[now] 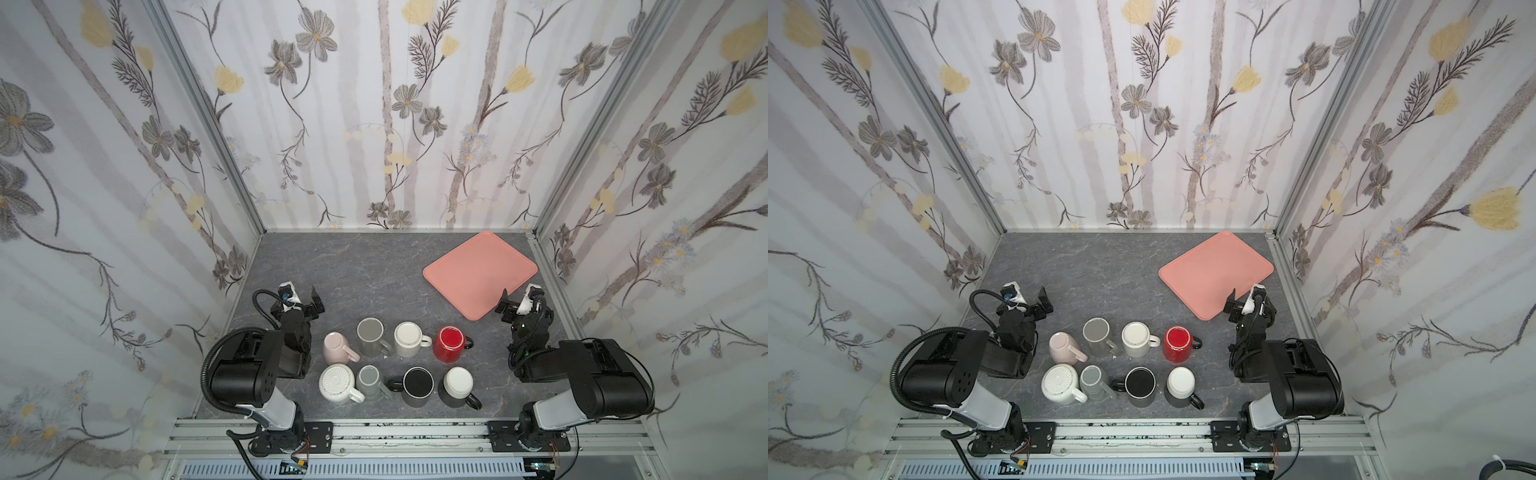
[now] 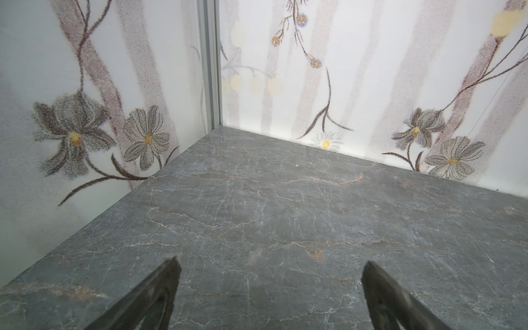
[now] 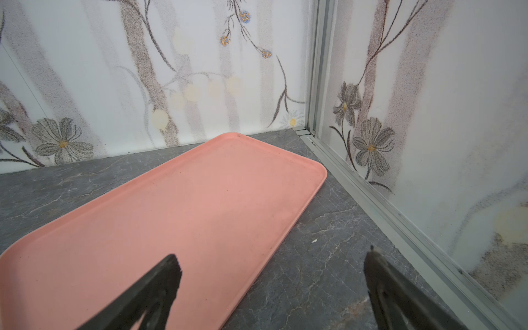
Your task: Turn the mug right side up
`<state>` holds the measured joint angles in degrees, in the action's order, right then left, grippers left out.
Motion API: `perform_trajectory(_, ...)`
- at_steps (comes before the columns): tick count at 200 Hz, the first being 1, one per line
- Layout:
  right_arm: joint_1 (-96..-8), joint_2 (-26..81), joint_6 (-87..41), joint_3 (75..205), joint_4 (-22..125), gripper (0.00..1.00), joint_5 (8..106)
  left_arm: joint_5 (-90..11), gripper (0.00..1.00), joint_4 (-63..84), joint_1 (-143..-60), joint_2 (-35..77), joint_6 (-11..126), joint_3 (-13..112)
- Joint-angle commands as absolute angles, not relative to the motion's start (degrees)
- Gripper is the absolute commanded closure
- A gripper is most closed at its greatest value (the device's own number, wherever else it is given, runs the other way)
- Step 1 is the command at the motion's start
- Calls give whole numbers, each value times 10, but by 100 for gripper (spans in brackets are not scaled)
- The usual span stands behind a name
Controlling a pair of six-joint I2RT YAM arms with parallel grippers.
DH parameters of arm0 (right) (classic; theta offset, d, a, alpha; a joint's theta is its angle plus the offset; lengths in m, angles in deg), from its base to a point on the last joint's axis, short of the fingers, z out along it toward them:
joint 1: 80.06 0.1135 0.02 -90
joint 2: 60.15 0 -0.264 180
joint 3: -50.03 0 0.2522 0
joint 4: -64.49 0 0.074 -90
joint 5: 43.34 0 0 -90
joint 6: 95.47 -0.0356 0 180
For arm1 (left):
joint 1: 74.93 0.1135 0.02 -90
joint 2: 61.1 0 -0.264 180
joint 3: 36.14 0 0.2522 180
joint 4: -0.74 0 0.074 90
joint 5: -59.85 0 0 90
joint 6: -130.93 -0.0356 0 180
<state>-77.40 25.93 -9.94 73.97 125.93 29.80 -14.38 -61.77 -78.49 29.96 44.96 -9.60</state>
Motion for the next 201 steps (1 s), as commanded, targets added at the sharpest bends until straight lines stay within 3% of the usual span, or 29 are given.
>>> perform_trajectory(1, -774, 260, -99, 742, 1276, 0, 294, -143, 0, -640, -785, 300, 447, -93)
perform_trajectory(52, -774, 252, -105, 740, 1273, 0, 282, -117, 0, -633, -793, 264, 445, -105)
perform_trajectory(85, -776, 247, -104, 748, 1257, 0, 300, -93, 0, -529, -792, 231, 454, -63)
perform_trajectory(96, -774, 220, -96, 764, 1213, 0, 305, -80, 0, -479, -792, 210, 459, -45)
perform_trajectory(135, -765, 132, -150, 890, 932, 0, 183, -2, 0, -412, -792, 124, 546, -20)
perform_trajectory(149, -765, 136, -240, 929, 863, 0, 119, 19, 0, -392, -789, 96, 623, -16)
perform_trajectory(165, -774, 135, -490, 976, 686, 0, 84, 19, 0, -325, -773, 58, 758, -9)
perform_trajectory(171, -783, 136, -525, 987, 649, 0, 109, 2, 0, -299, -763, 46, 795, -6)
perform_trajectory(176, -799, 137, -494, 984, 675, 0, 195, -20, 0, -289, -756, 39, 811, -3)
perform_trajectory(183, -806, 141, -462, 971, 726, 9, 273, -58, 0, -287, -749, 32, 816, -2)
perform_trajectory(201, -803, 145, -466, 954, 756, 8, 343, -148, 0, -265, -737, 19, 834, 7)
